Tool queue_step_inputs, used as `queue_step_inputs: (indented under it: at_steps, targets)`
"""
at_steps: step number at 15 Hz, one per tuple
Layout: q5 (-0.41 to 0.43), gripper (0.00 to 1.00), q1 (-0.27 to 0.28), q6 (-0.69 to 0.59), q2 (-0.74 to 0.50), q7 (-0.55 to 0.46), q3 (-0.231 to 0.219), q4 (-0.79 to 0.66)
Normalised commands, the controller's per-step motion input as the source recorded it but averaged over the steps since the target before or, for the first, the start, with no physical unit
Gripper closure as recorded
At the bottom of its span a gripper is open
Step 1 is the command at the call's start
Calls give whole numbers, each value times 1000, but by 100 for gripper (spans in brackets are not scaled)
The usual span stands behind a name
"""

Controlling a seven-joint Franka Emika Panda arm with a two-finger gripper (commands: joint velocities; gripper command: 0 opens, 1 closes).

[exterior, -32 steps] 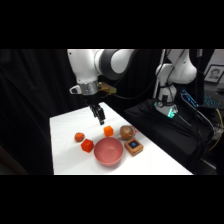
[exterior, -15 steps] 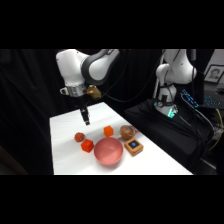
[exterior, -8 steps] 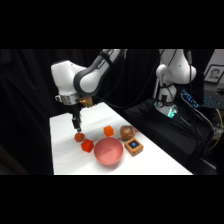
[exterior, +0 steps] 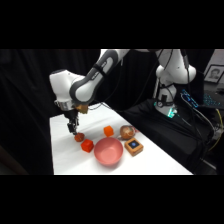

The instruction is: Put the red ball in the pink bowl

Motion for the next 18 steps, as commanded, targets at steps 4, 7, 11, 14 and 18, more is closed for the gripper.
queue_step_inputs:
  at_steps: [4,7,11,14,18]
  targets:
    - [38,0,13,80,157,116,-36,178]
    - [44,0,1,93,150,78,-38,170]
    - [58,0,-12,91,144,61,-33,173]
    - [78,0,-19,84,152,39,-15,195]
    - [90,0,-21,59,160,33,-10,223]
